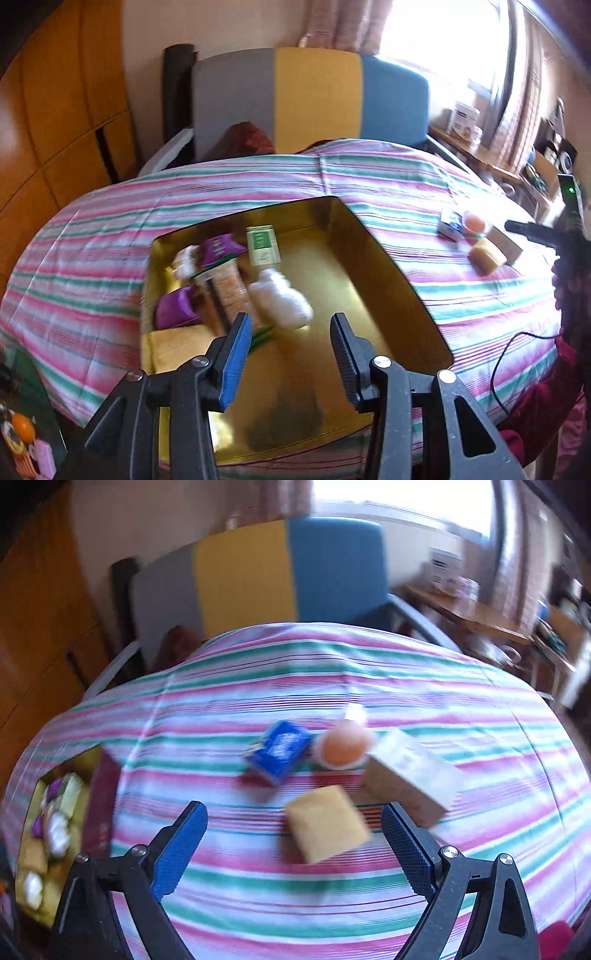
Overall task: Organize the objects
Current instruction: 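Move both tools back and grasp the blue Tempo tissue pack with the left tool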
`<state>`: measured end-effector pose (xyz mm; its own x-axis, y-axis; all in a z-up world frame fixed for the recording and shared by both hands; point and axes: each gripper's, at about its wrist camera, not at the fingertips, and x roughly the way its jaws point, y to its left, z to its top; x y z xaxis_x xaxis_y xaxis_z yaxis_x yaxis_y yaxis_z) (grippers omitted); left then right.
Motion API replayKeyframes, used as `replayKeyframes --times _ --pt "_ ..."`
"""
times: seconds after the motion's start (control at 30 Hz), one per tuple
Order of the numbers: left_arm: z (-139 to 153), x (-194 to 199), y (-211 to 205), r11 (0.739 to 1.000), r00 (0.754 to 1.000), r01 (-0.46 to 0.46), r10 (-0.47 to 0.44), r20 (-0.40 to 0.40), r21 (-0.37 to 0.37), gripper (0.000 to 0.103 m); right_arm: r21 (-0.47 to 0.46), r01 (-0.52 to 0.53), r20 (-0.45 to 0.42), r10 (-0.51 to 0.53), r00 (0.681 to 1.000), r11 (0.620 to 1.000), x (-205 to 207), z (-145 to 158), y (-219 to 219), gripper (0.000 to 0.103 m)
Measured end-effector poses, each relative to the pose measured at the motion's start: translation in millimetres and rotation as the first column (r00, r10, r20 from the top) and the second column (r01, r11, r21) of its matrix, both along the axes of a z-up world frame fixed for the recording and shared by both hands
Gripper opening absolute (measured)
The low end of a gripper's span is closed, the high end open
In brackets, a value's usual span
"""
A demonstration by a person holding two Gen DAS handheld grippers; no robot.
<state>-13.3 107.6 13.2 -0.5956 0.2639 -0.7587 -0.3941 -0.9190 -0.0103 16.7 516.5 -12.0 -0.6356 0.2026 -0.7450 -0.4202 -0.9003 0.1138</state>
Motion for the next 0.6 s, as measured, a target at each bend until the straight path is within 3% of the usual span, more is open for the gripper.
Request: replayKeyframes --times 0.17,0.33,0.6 --pt "1.8 -1.9 35.2 0.997 0.998 0.062 -0.063 -0.006 -0.039 0.044 -0.176 0.201 -0.025 -0.209 0.978 0.964 20.4 -14.0 55.0 0.096" --pt "3.0 -5.4 73.1 0.990 0.991 0.131 -0.131 0.006 -0.050 0.044 -0.232 0.254 -0.051 -0.273 0.961 0.939 30.9 -11.9 66.8 0.096" --pt "0.6 -20.0 135.0 0.972 0.969 0.236 -0.235 0.078 0.002 0.044 -0.304 0.356 -0.017 -0.378 0.926 0.884 46.2 -21.3 82.9 0.096"
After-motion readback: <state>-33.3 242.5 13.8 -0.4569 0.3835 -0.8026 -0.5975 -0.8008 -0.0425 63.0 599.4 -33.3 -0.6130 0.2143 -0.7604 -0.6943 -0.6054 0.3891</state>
